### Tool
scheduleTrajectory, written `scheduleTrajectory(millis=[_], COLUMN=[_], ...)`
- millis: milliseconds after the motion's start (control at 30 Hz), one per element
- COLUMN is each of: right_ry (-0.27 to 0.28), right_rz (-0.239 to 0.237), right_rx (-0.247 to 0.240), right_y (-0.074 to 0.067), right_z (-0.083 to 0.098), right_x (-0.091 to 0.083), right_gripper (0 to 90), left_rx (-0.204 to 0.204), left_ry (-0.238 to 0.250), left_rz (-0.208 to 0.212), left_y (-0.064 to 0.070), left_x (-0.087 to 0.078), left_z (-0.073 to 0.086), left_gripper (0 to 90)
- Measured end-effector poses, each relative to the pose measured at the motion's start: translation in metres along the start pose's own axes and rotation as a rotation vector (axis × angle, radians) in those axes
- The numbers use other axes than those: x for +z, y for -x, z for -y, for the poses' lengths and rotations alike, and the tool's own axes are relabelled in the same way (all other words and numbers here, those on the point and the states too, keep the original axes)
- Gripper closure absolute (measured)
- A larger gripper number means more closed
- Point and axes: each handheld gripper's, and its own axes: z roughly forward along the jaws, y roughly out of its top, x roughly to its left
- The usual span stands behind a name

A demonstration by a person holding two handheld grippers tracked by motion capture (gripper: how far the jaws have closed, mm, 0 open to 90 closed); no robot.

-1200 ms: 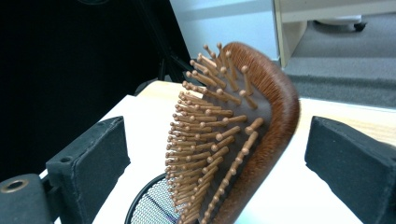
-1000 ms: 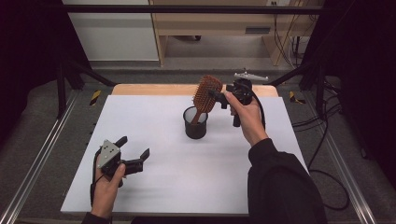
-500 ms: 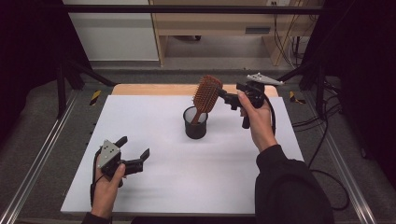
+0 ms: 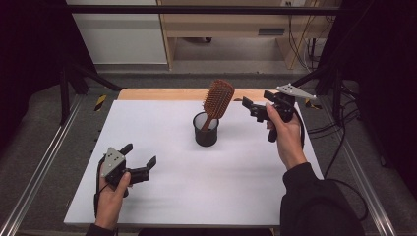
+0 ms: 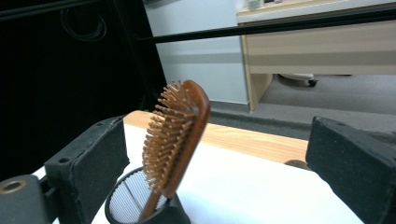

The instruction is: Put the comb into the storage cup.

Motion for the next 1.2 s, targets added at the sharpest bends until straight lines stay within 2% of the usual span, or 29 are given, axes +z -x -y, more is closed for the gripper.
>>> scheduleTrajectory(millis=[200,300,367,533,733,933,1033,1200], right_ry=[0.017,0.032,0.075,0.115,0.124,0.129,0.12,0.118], right_rz=[0.034,0.05,0.074,0.094,0.112,0.141,0.146,0.147], right_rx=[-0.012,-0.017,-0.037,-0.052,-0.079,-0.105,-0.118,-0.123], right_y=[0.01,0.011,0.01,0.011,0.015,0.021,0.022,0.024], right_z=[0.013,0.017,0.022,0.03,0.039,0.046,0.05,0.056], right_x=[-0.023,-0.031,-0.042,-0.058,-0.074,-0.088,-0.093,-0.1], right_gripper=[5.5,5.5,5.2,4.7,3.7,3.4,3.5,3.5], left_rx=[-0.012,0.007,0.008,0.005,0.009,0.003,0.006,0.012], left_ry=[0.025,0.04,0.046,0.05,0.059,0.053,0.052,0.051], left_rz=[-0.017,-0.018,-0.024,-0.031,-0.037,-0.052,-0.069,-0.069], left_y=[-0.007,-0.011,-0.013,-0.017,-0.017,-0.021,-0.023,-0.025], left_x=[-0.007,-0.011,-0.013,-0.023,-0.033,-0.036,-0.036,-0.038], left_z=[-0.002,-0.002,-0.002,-0.001,0.002,0.002,0.003,0.004], left_gripper=[2.5,2.7,2.7,2.9,2.8,3.6,5.3,5.2])
